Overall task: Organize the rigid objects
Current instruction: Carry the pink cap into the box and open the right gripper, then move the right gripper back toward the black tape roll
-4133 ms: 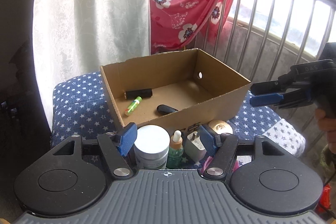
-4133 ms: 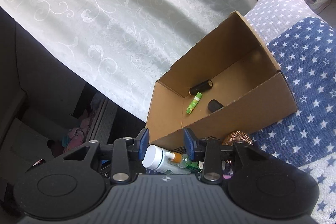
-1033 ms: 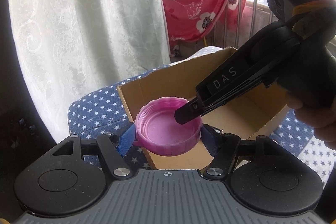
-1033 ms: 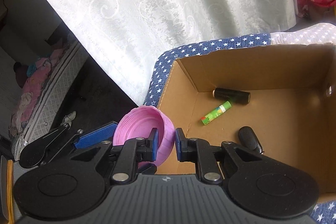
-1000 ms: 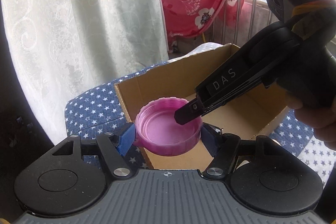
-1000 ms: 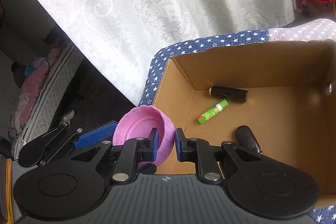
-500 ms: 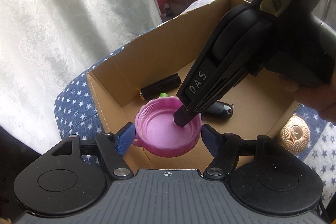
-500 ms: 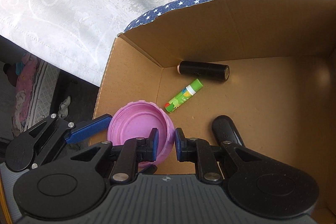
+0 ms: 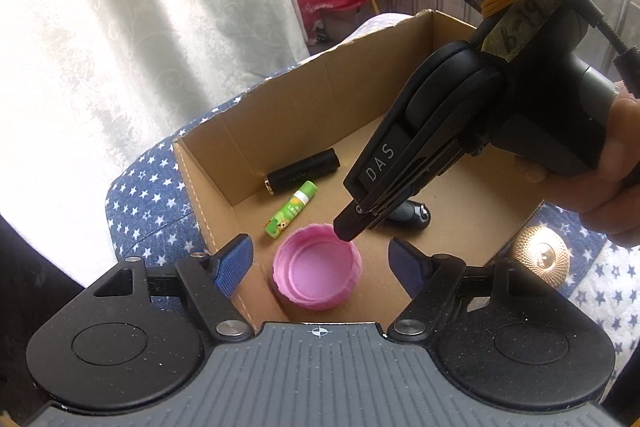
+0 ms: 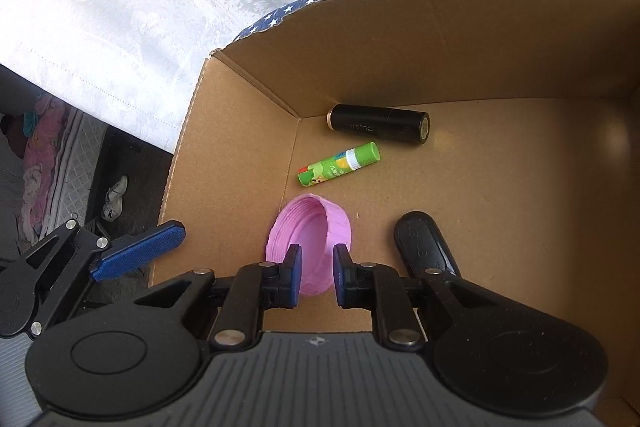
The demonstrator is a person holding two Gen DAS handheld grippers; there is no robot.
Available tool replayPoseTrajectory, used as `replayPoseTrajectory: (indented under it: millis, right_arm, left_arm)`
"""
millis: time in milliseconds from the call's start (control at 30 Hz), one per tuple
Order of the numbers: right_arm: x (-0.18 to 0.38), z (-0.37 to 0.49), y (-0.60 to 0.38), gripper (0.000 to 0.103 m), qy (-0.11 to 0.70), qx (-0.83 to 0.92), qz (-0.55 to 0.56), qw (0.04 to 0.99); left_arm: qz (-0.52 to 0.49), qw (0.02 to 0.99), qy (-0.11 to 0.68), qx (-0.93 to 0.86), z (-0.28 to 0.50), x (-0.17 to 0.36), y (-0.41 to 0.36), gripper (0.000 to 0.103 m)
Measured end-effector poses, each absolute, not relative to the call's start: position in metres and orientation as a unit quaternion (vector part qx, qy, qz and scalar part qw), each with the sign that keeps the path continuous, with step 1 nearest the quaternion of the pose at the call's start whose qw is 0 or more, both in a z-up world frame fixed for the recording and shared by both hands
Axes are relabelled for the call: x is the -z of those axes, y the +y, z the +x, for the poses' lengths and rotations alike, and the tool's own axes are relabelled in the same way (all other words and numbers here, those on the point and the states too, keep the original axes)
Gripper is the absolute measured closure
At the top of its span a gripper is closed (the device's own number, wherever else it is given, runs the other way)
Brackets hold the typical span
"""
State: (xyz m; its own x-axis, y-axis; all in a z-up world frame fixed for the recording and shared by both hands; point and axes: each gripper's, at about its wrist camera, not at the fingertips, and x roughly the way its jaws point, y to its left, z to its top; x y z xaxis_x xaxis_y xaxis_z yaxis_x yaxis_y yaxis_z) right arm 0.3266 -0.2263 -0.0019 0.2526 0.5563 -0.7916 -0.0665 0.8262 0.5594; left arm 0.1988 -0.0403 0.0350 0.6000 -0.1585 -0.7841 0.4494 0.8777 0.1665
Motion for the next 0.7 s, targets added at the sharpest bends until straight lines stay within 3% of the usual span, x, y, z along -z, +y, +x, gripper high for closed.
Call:
replayPoseTrajectory:
  millis: [333,500,700]
  right_arm:
    - [-0.051,0.229,-0.28,0.084,0.469,-0.221,0.278,0.809]
    - [-0.063,0.159,-0.292,0.083,0.41,-0.22,0.286,0.838]
    - [-0.034,0.104,-0.276,0.083,0.395,-0.217,0.281,0.847]
  left_arm:
    - [0.104,0.917,0.335,0.189,0.129,-0.077,-0.006,0.018]
    - [0.076,0.924,0.314,0.204,0.092,-0.07,0.007,0.013]
    - [0.069,0.915,0.326,0.228,0.05,-0.037,-0.004,0.007]
